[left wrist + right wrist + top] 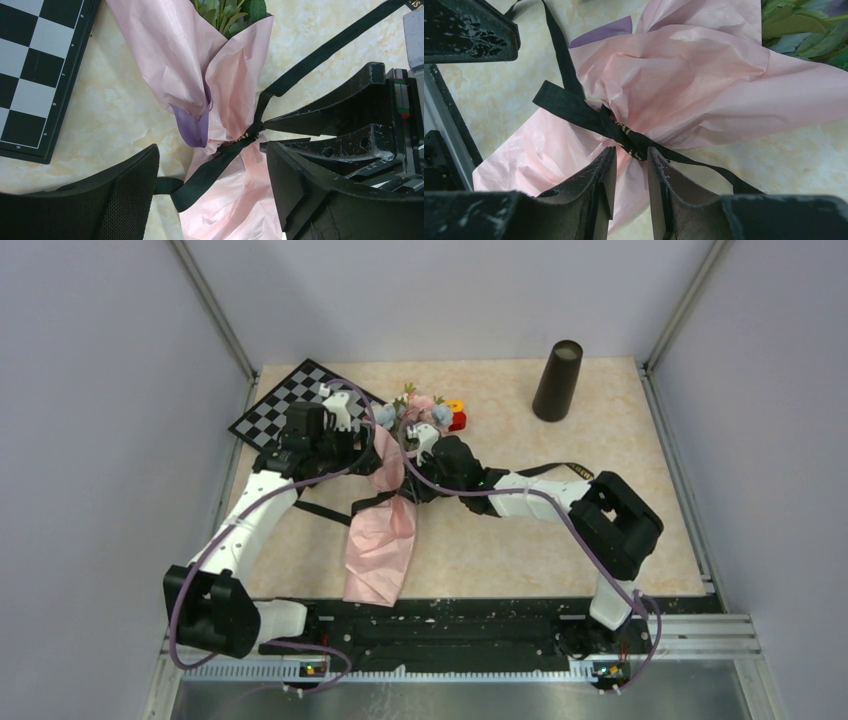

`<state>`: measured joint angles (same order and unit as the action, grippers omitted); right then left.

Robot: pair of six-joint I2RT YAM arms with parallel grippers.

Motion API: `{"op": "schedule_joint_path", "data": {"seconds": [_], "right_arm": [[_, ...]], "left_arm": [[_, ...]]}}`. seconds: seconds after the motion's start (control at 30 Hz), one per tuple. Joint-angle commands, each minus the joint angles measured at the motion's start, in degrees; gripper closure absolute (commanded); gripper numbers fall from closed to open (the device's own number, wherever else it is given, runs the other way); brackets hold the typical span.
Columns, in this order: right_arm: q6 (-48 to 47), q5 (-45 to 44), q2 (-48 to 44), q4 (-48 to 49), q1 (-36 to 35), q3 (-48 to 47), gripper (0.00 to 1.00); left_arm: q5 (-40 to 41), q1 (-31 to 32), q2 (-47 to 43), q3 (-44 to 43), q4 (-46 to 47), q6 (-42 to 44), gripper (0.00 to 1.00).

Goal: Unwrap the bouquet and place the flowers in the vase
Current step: Untie the ribbon from the wrapping paper.

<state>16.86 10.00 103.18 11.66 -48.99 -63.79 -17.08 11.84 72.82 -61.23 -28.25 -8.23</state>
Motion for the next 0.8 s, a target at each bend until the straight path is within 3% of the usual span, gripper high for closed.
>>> {"op": "schedule_joint_path", "data": {"seconds": [0.0, 0.6, 0.77], "right_arm": [[-1.1, 0.4, 1.2, 0.7, 0.0, -3.8, 0.69], [-1.2, 0.8, 3.9, 0.3, 0.1, -5.6, 0.80], [-0.9, 1.1, 4.5, 1.0, 0.1, -5.7, 0.94]], "left_arm": [[-0.7, 0.4, 0.6, 0.2, 1.7, 0.4, 0.19], [-1.1, 0.8, 1.2, 0.1, 1.6, 0.3, 0.23], [-0.5, 0.9, 1.3, 0.1, 1.5, 0.6, 0.25]]}}
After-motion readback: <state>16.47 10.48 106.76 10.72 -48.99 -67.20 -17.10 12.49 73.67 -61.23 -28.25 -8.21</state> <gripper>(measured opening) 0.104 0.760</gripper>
